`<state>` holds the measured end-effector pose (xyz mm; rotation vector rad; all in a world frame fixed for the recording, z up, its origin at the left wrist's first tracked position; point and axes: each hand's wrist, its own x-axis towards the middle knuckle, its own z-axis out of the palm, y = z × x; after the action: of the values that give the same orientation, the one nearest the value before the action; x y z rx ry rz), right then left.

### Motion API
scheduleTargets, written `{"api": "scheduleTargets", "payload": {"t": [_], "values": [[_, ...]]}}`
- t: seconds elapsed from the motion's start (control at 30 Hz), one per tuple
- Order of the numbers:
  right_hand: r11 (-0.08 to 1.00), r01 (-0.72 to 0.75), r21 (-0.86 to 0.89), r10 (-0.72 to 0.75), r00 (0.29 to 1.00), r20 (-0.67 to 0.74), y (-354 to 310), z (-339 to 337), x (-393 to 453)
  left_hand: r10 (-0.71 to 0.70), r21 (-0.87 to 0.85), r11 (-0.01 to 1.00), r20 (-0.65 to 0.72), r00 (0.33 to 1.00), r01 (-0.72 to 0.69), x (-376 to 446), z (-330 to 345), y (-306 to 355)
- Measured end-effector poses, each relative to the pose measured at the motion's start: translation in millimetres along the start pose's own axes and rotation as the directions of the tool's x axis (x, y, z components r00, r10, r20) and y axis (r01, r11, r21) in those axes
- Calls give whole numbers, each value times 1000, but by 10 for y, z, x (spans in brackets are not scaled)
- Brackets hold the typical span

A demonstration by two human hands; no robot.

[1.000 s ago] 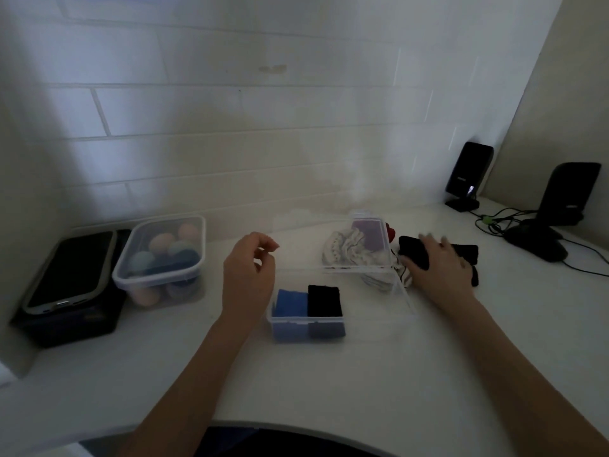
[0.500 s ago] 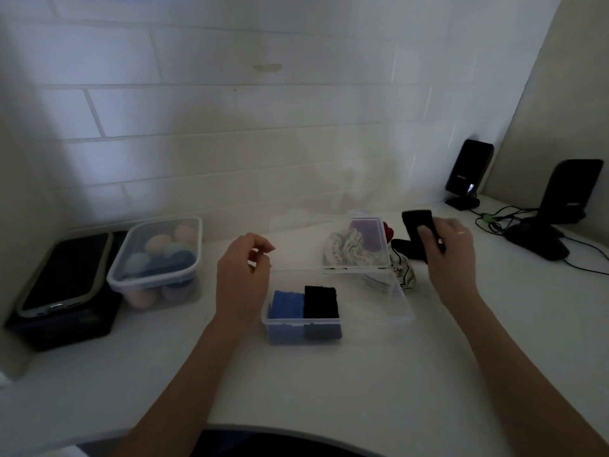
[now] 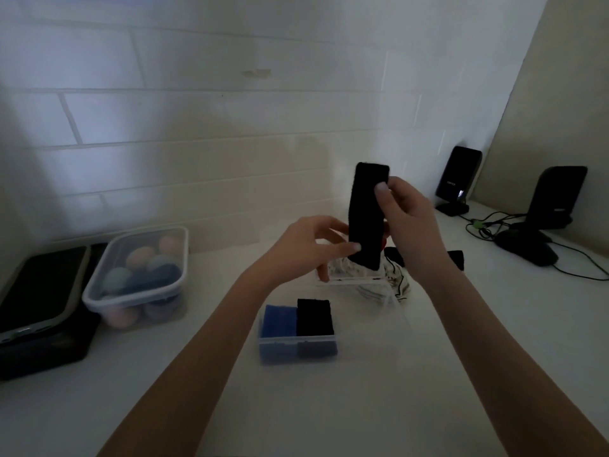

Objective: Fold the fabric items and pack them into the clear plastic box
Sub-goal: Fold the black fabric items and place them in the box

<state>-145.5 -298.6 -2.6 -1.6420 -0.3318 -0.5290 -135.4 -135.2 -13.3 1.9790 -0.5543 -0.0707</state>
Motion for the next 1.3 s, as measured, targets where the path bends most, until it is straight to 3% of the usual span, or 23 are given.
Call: {"api": "scheduleTargets", "payload": {"t": [0.13, 0.23, 0.37, 0.53, 0.63, 0.73, 0.83, 0.87, 0.93, 1.03, 1.13, 1.3], "values": [[1000, -5, 30, 3, 999, 45, 65, 96, 74, -7, -94, 996, 0, 1000, 7, 58, -18, -89], [999, 25, 27, -28, 992, 122, 141, 143, 121, 17, -126, 992, -107, 994, -30, 79, -37, -169], [983, 118, -140, -77, 961, 265, 199, 180, 144, 14, -157, 986, -251, 968, -54, 71, -119, -268], [920, 266, -287, -159, 925, 346, 215, 269, 90, 47, -192, 976, -277, 960, -103, 74, -166, -334], [836, 414, -361, -256, 875, 410, 220, 342, 33, 78, -316, 937, -225, 971, -148, 77, -175, -387], [646, 506, -572, -288, 855, 432, 219, 387, -15, -5, -484, 870, -208, 978, -98, 88, -169, -389], [490, 565, -664, -339, 825, 452, 251, 412, -56, -180, -706, 708, -151, 972, 21, 131, -193, -380], [474, 570, -671, -345, 821, 454, 265, 415, -61, -185, -772, 634, -97, 978, 43, 139, -200, -377], [452, 576, -681, -336, 817, 468, 302, 416, -57, -169, -804, 591, -39, 985, 70, 140, -204, -390], [475, 584, -658, -331, 812, 481, 338, 406, -45, -117, -788, 616, -61, 991, 24, 142, -205, -446], [549, 578, -604, -357, 816, 456, 323, 408, -33, -110, -818, 576, -62, 992, 12, 139, -205, -459], [773, 465, -432, -351, 880, 320, 302, 409, 13, -91, -882, 472, -29, 995, 18, 156, -187, -442]]}}
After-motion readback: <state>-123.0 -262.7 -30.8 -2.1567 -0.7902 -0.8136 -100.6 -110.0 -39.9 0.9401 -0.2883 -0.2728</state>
